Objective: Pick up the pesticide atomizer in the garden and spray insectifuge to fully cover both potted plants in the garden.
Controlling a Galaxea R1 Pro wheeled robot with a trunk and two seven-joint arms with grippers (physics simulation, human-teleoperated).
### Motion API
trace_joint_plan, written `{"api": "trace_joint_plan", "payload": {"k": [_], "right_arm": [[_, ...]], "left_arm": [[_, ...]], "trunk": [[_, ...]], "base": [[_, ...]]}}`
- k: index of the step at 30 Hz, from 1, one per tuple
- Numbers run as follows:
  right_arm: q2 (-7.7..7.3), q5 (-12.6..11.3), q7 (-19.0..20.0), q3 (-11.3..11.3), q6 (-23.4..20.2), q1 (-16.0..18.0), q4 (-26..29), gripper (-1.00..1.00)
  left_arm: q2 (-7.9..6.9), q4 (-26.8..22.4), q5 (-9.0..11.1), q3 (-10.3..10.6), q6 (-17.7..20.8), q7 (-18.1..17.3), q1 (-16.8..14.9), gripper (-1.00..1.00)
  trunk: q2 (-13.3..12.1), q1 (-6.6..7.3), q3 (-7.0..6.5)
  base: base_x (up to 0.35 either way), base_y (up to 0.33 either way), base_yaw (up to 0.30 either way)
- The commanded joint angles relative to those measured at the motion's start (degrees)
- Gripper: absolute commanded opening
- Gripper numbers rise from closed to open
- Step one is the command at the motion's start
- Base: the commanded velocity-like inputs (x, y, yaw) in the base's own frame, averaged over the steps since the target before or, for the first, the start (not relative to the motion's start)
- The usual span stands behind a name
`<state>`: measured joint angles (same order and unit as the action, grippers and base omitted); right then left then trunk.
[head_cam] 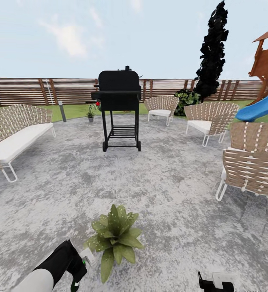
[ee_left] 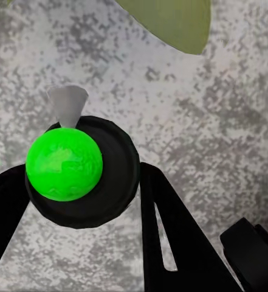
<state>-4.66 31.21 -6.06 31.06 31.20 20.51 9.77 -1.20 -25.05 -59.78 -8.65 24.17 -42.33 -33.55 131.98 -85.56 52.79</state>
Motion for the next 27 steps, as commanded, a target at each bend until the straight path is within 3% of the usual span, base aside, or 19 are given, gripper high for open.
{"api": "trace_joint_plan", "payload": {"k": [1,14,22,27], "right_arm": [[0.00,0.6,-0.4,0.2,0.2,0.1,-0.1,1.00],[0.00,0.6,-0.4,0.2,0.2,0.1,-0.1,1.00],[0.45,0.6,-0.3,0.2,0.2,0.1,-0.1,1.00],[0.52,0.6,-0.3,0.2,0.2,0.1,-0.1,1.00]], "left_arm": [[0.06,-0.1,-0.2,-0.4,0.3,-0.3,0.0,-1.00],[0.15,0.0,-0.3,-0.6,0.4,-0.3,0.0,-1.00],[-0.02,0.0,-0.4,-0.3,0.6,-0.2,0.0,-1.00],[0.04,-0.1,-0.4,-0.2,0.6,-0.1,0.0,-1.00]], "trunk": [[0.0,0.03,0.05],[0.0,0.03,0.05],[0.0,0.03,0.05],[0.0,0.03,0.05]], "base": [[-0.221,-0.210,0.165],[-0.059,-0.054,0.267],[0.003,-0.012,0.036],[0.091,-0.223,0.183]]}}
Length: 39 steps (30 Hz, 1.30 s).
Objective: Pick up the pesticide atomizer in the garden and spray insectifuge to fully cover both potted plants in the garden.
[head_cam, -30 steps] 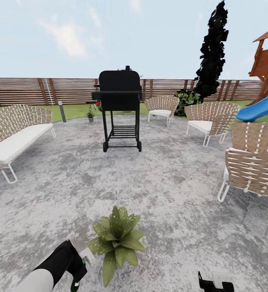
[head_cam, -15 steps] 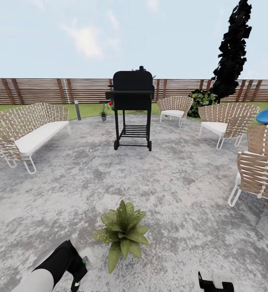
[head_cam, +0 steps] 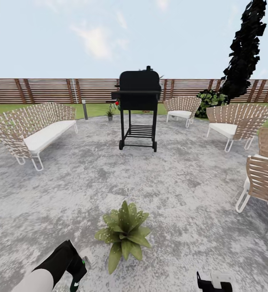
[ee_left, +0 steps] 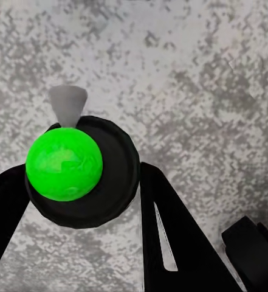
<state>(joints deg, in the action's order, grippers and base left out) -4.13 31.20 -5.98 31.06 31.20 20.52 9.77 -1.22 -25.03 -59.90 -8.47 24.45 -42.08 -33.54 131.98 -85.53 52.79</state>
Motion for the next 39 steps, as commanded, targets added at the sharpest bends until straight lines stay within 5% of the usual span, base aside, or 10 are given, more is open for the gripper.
{"api": "trace_joint_plan", "payload": {"k": [1,15,29,39], "right_arm": [[0.00,0.6,-0.4,0.2,0.2,0.0,-0.1,1.00],[0.00,0.6,-0.4,0.2,0.2,0.0,-0.1,1.00],[0.00,0.6,-0.4,0.2,0.2,0.0,-0.1,1.00],[0.00,0.6,-0.4,0.2,0.2,0.0,-0.1,1.00]], "left_arm": [[0.04,-0.1,-0.2,-0.4,0.3,-0.4,0.0,-1.00],[0.03,-0.1,-0.2,-0.6,0.3,-0.4,0.0,-1.00],[0.07,-0.1,-0.2,-0.4,0.3,-0.4,0.0,-1.00],[-0.27,0.7,-0.5,-0.4,0.3,-0.4,0.1,-1.00]], "trunk": [[0.0,0.00,0.06],[0.0,0.00,0.06],[0.0,0.00,-0.16],[0.0,0.00,-0.64]], "base": [[0.039,-0.263,0.267],[0.003,-0.271,0.277],[0.064,-0.271,0.106],[0.009,-0.037,0.234]]}}
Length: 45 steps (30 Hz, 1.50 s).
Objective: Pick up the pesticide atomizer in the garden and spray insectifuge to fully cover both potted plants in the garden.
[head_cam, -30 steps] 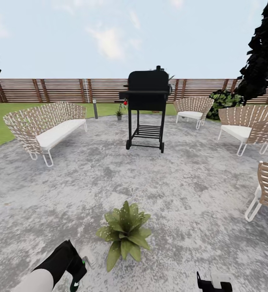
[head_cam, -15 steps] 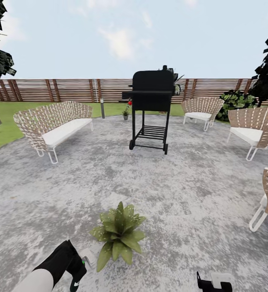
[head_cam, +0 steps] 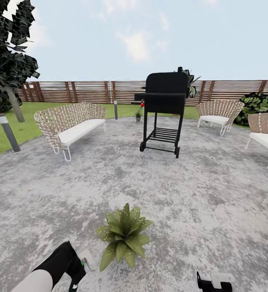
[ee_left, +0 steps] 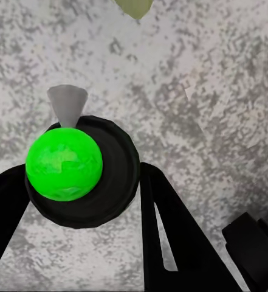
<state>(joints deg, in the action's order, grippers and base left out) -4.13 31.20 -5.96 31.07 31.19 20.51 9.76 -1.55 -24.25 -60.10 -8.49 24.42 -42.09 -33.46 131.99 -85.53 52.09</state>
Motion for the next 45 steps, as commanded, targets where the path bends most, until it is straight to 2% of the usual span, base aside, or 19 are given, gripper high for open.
{"api": "trace_joint_plan", "payload": {"k": [1,3,4,7,13,23,28,32,38,45], "right_arm": [[-0.01,0.6,-0.4,0.2,0.2,0.1,-0.1,1.00],[-0.01,0.6,-0.4,0.2,0.2,0.1,-0.1,1.00],[-0.01,0.6,-0.4,0.2,0.2,0.1,-0.1,1.00],[-0.01,0.6,-0.4,0.2,0.2,0.1,-0.1,1.00],[-0.02,0.5,-0.4,0.3,0.2,0.1,0.0,1.00],[-0.08,0.6,-0.4,0.2,0.2,0.1,0.0,1.00],[-0.02,0.6,-0.4,0.2,0.2,0.1,-0.1,1.00],[-0.01,0.6,-0.4,0.2,0.2,0.1,-0.1,1.00],[-0.01,0.6,-0.4,0.2,0.2,0.1,-0.1,1.00],[-0.01,0.6,-0.4,0.2,0.2,0.1,-0.1,1.00]], "left_arm": [[0.07,0.0,-0.3,-0.4,0.3,-0.4,0.0,-1.00],[0.21,0.0,-0.5,-0.4,0.3,-0.4,0.0,-1.00],[0.07,0.1,-1.6,-0.4,0.2,-0.4,0.4,-1.00],[0.20,0.1,-2.3,-0.4,0.2,-0.4,0.8,-1.00],[0.06,0.1,-2.3,-0.4,0.2,-0.4,0.9,-1.00],[0.55,-0.6,-2.2,-0.7,0.3,-0.2,0.9,-1.00],[0.61,-0.5,-2.1,-0.9,0.3,3.9,0.9,-1.00],[0.95,0.0,-2.3,-0.8,0.3,5.4,0.9,-1.00],[1.03,0.2,-2.0,-0.7,0.3,5.2,0.9,-1.00],[1.26,1.0,-1.9,-0.8,0.3,4.5,0.9,-1.00]], "trunk": [[0.0,0.01,0.01],[0.0,0.01,-0.09],[0.0,0.01,-0.12],[0.0,0.01,-0.17],[0.0,0.01,-0.17],[0.0,0.01,-0.17],[0.0,0.01,-0.17],[0.0,0.01,-0.17],[0.0,0.01,-0.17],[0.0,0.01,-0.17]], "base": [[0.000,0.000,0.235],[0.000,0.000,0.235],[0.000,0.000,0.234],[0.000,-0.002,0.226],[0.000,-0.170,0.094],[0.000,-0.005,0.000],[0.000,0.000,0.050],[0.000,0.000,0.252],[0.000,0.000,0.263],[0.081,-0.075,0.034]]}}
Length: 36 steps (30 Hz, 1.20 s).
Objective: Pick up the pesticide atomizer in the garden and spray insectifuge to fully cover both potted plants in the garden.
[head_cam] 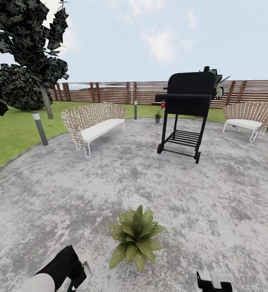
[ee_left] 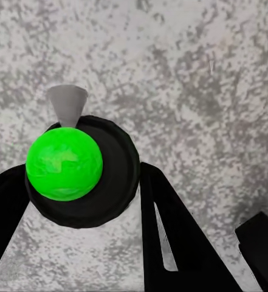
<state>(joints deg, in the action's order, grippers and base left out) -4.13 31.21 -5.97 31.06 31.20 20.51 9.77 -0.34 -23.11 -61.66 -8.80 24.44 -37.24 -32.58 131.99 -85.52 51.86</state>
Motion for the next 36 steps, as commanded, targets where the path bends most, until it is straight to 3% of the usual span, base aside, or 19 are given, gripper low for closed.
{"api": "trace_joint_plan", "payload": {"k": [1,9,13,15,16,20,24,36], "right_arm": [[0.00,0.6,-0.4,0.2,0.2,0.1,-0.1,1.00],[0.00,0.6,-0.4,0.2,0.2,0.1,-0.1,1.00],[0.00,0.6,-0.4,0.2,0.2,0.1,-0.1,1.00],[0.00,0.6,-0.4,0.2,0.2,0.1,-0.1,1.00],[0.00,0.6,-0.4,0.2,0.2,0.1,-0.1,1.00],[0.00,0.6,-0.4,0.2,0.2,0.1,-0.1,1.00],[0.00,0.6,-0.3,0.2,0.2,0.1,-0.1,1.00],[0.00,0.6,-0.4,0.2,0.2,0.1,-0.1,1.00]], "left_arm": [[0.07,-0.1,-0.3,-0.4,0.3,-0.4,0.0,-1.00],[-0.01,-0.1,-0.3,-0.4,0.3,-0.6,0.0,-1.00],[-0.01,0.0,-0.4,0.0,0.3,-5.1,0.0,-1.00],[-0.07,0.0,-0.5,1.5,0.3,-5.9,0.0,-1.00],[-0.09,0.0,-0.5,2.5,0.3,-6.0,0.0,-1.00],[-0.08,0.1,-0.9,2.9,0.3,-6.0,0.1,-1.00],[0.07,0.0,-3.5,2.8,0.3,-5.9,0.2,-1.00],[0.08,-0.1,-3.6,2.7,0.3,-5.8,0.2,-1.00]], "trunk": [[0.0,-0.01,0.06],[0.0,-0.01,0.06],[0.0,-0.01,0.06],[0.0,-0.01,0.06],[0.0,-0.01,0.06],[0.0,-0.01,0.06],[0.0,-0.01,0.06],[0.0,-0.01,0.13]], "base": [[0.182,-0.178,0.001],[0.037,-0.030,0.044],[0.001,-0.001,0.249],[0.000,0.000,0.274],[0.000,0.000,0.276],[0.000,0.000,0.268],[0.000,-0.086,0.061],[0.000,-0.270,0.112]]}}
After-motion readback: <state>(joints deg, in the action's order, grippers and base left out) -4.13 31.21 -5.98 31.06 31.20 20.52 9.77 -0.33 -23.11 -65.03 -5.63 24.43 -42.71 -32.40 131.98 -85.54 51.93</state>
